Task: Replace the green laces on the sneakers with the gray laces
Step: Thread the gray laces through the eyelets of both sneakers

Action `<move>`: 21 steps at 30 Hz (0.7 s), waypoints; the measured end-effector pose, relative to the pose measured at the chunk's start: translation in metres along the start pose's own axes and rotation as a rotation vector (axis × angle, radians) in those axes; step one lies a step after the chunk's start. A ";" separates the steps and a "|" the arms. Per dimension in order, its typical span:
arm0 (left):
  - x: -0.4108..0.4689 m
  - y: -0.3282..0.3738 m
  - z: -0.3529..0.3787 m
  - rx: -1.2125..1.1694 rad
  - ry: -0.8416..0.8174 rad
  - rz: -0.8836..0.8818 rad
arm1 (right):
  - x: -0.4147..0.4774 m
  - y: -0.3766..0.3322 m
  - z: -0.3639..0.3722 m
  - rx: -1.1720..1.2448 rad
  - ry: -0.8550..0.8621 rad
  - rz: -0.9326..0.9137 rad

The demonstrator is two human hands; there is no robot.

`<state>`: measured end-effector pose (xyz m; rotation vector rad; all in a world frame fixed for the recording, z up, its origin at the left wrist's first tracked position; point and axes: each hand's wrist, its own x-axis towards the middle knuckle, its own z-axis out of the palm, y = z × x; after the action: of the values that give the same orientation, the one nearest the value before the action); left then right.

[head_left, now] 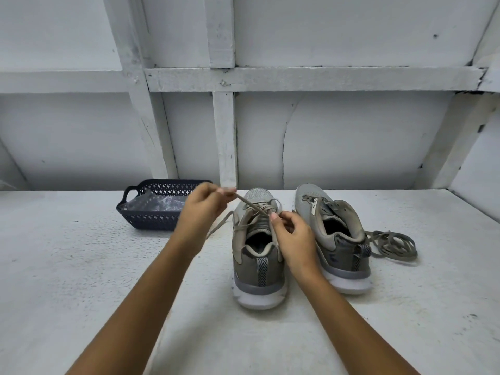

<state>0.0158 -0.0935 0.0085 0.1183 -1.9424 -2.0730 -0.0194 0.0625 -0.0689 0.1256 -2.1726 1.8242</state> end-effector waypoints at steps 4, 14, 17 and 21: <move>0.002 0.008 -0.021 -0.462 0.062 -0.050 | 0.000 0.000 -0.001 -0.024 0.000 -0.016; 0.015 0.010 -0.058 -0.549 0.124 -0.085 | 0.002 -0.003 -0.001 -0.055 -0.026 -0.010; 0.015 0.005 -0.061 -0.373 0.041 -0.152 | 0.003 -0.005 -0.004 -0.075 -0.060 0.002; 0.005 -0.006 -0.052 0.154 -0.238 -0.274 | 0.005 -0.010 -0.008 -0.079 -0.105 0.036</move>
<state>0.0241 -0.1449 -0.0009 0.1873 -2.3456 -2.1873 -0.0206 0.0691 -0.0567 0.1702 -2.3301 1.7848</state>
